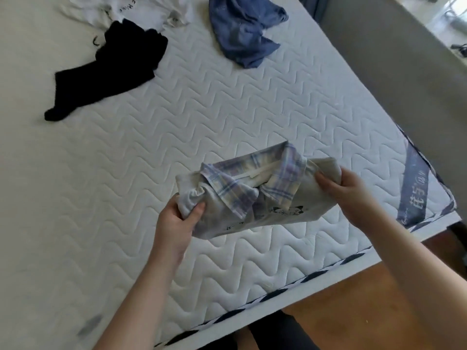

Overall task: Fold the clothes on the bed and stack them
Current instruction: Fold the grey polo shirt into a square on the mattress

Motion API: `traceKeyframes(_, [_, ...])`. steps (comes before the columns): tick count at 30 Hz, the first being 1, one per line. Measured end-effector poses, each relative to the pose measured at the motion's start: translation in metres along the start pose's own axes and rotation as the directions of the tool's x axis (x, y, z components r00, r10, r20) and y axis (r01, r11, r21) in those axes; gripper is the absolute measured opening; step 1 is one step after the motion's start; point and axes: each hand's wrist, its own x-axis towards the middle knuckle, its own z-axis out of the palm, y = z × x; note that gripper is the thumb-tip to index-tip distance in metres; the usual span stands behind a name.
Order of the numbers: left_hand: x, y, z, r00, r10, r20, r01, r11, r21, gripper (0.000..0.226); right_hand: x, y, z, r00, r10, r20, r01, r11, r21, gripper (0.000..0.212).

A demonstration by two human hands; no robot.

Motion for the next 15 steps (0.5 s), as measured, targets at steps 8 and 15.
traceKeyframes(8, [-0.054, 0.120, -0.033, 0.968, 0.180, 0.173, -0.200, 0.974, 0.109, 0.029, -0.141, -0.074, -0.023, 0.970, -0.123, -0.208, 0.134, 0.990, 0.040, 0.010])
traceKeyframes(15, [-0.102, 0.165, -0.001, 0.888, 0.271, 0.373, -0.309, 0.950, 0.045, 0.043, -0.249, -0.079, -0.056, 0.925, -0.174, -0.339, 0.209, 0.976, 0.069, 0.020])
